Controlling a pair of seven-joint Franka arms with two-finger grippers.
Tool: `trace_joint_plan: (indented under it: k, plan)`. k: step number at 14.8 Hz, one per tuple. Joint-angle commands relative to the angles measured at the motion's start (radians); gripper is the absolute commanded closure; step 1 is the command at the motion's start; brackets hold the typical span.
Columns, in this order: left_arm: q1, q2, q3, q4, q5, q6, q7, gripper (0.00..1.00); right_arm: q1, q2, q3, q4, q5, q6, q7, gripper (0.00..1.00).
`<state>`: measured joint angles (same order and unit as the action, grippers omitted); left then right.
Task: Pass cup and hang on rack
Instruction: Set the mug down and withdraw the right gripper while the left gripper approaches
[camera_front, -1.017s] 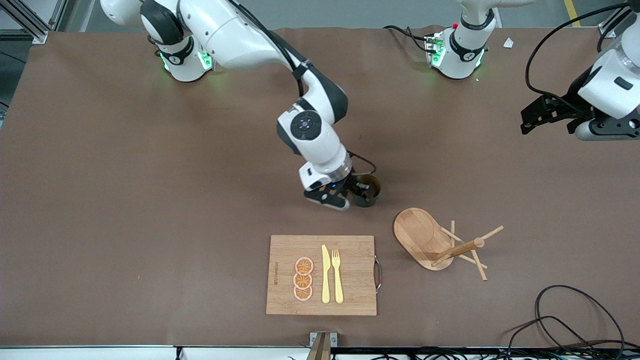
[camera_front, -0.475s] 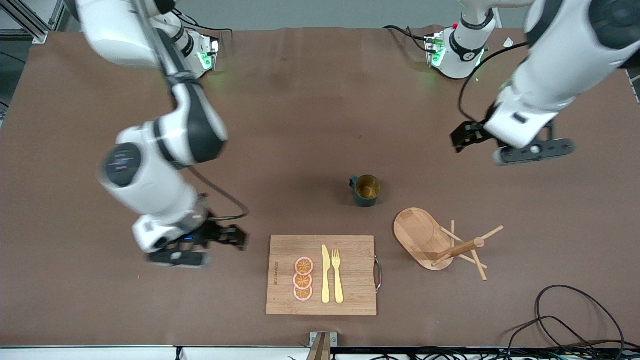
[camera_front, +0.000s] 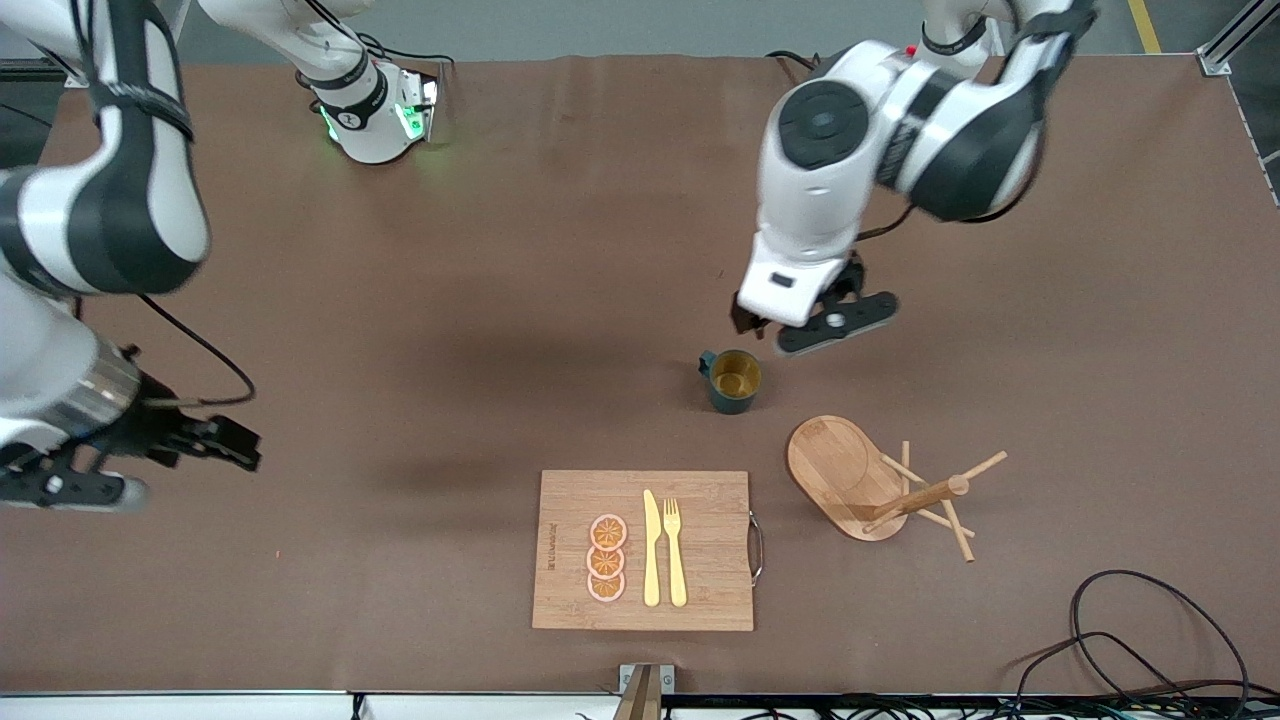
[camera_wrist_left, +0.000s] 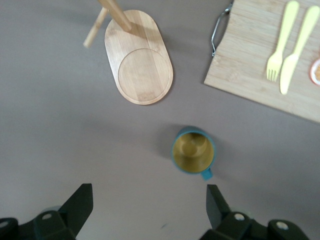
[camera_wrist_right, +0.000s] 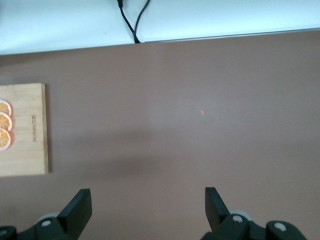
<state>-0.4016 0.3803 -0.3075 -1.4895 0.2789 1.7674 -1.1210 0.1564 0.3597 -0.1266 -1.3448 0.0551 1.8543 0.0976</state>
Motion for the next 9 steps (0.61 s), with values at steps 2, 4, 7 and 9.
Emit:
trace_joint_plan:
  k: [2,4,7,9]
  plan:
    - [-0.088,0.136,0.005,0.067,0.121,0.001,-0.193,0.00,-0.055,-0.220,0.021,-0.247,-0.023,0.017,-0.021,0.00]
    - [-0.130,0.172,0.004,0.066,0.193,0.011,-0.296,0.00,-0.060,-0.270,0.021,-0.274,-0.023,-0.012,-0.019,0.00]
    - [-0.198,0.219,0.004,0.064,0.304,0.011,-0.455,0.00,-0.061,-0.266,0.021,-0.199,-0.021,-0.140,-0.044,0.00]
    - [-0.236,0.253,0.007,0.064,0.321,0.009,-0.581,0.00,-0.064,-0.268,0.019,-0.165,-0.024,-0.152,-0.048,0.00]
